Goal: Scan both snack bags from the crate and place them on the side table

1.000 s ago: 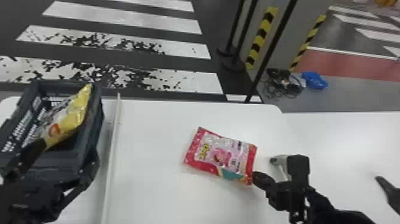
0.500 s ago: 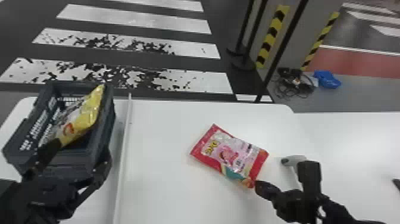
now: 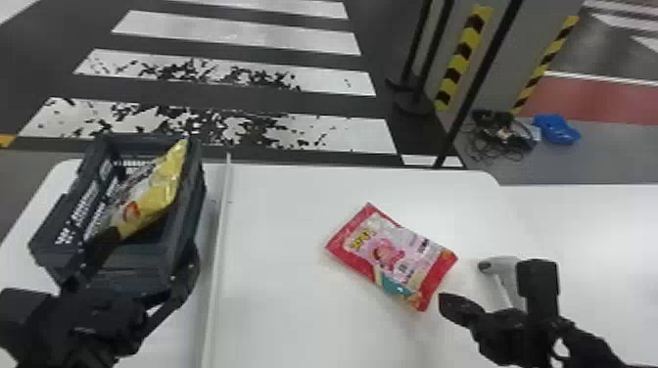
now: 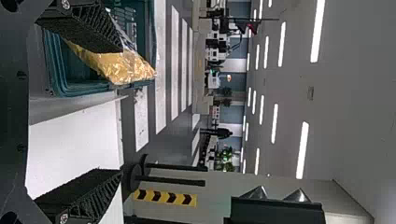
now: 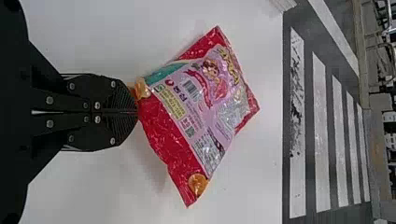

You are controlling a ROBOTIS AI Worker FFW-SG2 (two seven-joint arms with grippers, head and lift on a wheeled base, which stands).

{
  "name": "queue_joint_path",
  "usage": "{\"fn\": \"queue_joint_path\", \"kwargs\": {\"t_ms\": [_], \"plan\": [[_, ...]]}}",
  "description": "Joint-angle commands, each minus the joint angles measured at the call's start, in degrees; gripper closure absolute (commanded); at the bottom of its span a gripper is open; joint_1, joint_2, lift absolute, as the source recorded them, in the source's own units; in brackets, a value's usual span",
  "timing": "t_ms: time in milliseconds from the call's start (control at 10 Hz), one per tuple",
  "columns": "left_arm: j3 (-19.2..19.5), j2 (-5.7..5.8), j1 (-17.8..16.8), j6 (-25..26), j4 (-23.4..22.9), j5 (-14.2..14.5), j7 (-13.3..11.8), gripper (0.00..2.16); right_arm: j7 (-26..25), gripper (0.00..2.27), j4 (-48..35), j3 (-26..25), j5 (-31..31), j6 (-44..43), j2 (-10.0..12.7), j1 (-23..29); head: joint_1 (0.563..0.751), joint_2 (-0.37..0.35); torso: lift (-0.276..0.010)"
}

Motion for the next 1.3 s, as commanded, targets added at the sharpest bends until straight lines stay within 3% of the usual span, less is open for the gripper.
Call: {"fn": "queue_joint_path", "kwargs": {"t_ms": [0,100,200,400,800,1200], "plan": [[-0.01,-0.09,0.0,0.09,-0.07,0.0,0.0,0.08,0.01,2.26,-1.22,-1.92,-1.37,1.25,-0.07,-1.64,0.695,-0.198,-0.095],[-0.1,-0.18,0.0,0.09,0.02,-0.18,-0.09,0.08,-0.16,2.26,-0.34,-2.8,-3.12,-0.15,-0.16,-3.92,0.695,-0.21,-0.095],[-0.18,-0.26,0.0,0.09,0.02,-0.09,-0.09,0.08,-1.48,2.26,4.75,-2.45,-3.83,-10.0,-0.16,-6.47,0.695,-0.215,-0.095],[-0.18,-0.44,0.09,0.09,0.02,-0.09,-0.09,0.08,-2.89,2.26,14.07,-0.78,-3.92,-19.14,0.01,-12.01,0.695,-0.217,-0.095],[0.17,-0.44,0.53,0.27,-0.07,-0.09,0.0,0.08,-3.5,2.26,29.1,1.94,-2.07,-25.47,-0.51,-21.76,0.695,-0.187,-0.095],[0.43,-0.26,0.53,0.27,-0.07,0.0,0.0,0.08,-4.21,2.26,40.35,4.49,1.62,-28.1,-3.41,-27.83,0.695,-0.183,-0.095]]}}
